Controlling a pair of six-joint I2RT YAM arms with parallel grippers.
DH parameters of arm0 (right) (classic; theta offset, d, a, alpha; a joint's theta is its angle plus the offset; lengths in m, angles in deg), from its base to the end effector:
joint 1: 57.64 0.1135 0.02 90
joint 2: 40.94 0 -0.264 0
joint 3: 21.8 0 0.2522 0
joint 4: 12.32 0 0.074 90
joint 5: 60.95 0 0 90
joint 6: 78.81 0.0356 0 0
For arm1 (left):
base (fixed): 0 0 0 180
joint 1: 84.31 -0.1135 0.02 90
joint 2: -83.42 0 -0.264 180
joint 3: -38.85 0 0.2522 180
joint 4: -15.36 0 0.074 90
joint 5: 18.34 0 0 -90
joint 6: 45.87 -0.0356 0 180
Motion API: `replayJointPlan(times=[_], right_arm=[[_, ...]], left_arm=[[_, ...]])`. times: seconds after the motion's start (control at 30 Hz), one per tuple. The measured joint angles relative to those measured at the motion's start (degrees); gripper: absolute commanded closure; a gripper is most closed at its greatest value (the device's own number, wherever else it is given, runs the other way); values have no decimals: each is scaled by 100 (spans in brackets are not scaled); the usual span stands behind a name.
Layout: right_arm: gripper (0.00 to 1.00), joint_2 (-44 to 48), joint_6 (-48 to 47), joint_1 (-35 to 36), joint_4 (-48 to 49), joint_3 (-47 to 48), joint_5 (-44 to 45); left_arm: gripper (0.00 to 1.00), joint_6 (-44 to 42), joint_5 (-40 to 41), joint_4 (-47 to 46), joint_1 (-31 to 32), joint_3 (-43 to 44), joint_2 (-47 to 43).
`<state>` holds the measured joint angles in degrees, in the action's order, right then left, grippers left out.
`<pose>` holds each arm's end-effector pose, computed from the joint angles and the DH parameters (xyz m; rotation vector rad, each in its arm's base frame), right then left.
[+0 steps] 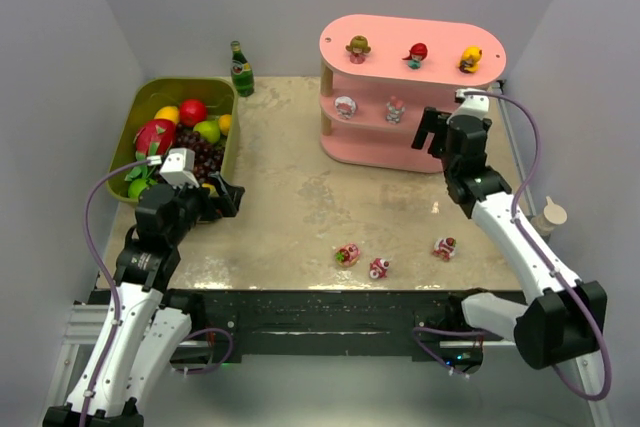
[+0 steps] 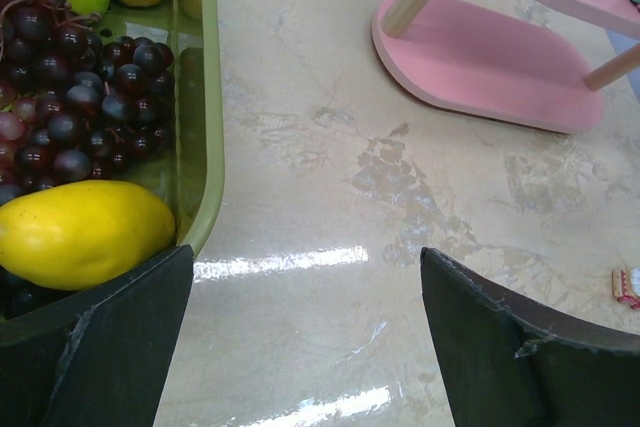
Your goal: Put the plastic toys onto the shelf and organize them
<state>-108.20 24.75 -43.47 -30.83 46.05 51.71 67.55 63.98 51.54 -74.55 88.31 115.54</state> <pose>0.2669 0.0532 0.3267 0.2584 1.8408 -0.0371 0.1377 -0.0285 0.2937 -0.1374 1.9256 -0.5179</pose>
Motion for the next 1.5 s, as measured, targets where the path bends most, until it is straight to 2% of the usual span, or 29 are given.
replayJointPlan(times=[0.3,0.37,0.47,0.6,0.73,0.83,1.13,1.23,1.27,1.33,1.5], right_arm=[[5,1290,450,151,-879,-24,-1484],[5,1493,463,337,-931,-103,-1685],[5,1670,492,1005,-979,-332,-1834],[9,1397,535,2210,-942,-704,-1851],[11,564,549,3106,-861,-1167,-1886],[11,232,522,3388,-872,-1495,-1937],[12,227,514,3834,-614,-1733,-2131],[20,48,553,4022,-531,-1762,-2111],[28,-33,562,4096,-492,-1775,-2087],[34,-168,568,4218,-450,-1805,-2063],[48,-317,592,4478,-319,-1878,-1923]], left_arm=[[0,2,44,-2,0,0,-350],[0,2,44,0,0,0,-337],[0,2,44,0,0,0,-304],[0,2,46,0,0,0,-282],[0,2,61,0,0,0,-280],[0,2,63,0,0,0,-267],[0,2,63,2,0,0,-173],[0,2,63,2,0,0,-170],[0,2,63,2,0,0,-168],[0,2,63,2,0,0,-168],[0,2,63,2,0,0,-153]])
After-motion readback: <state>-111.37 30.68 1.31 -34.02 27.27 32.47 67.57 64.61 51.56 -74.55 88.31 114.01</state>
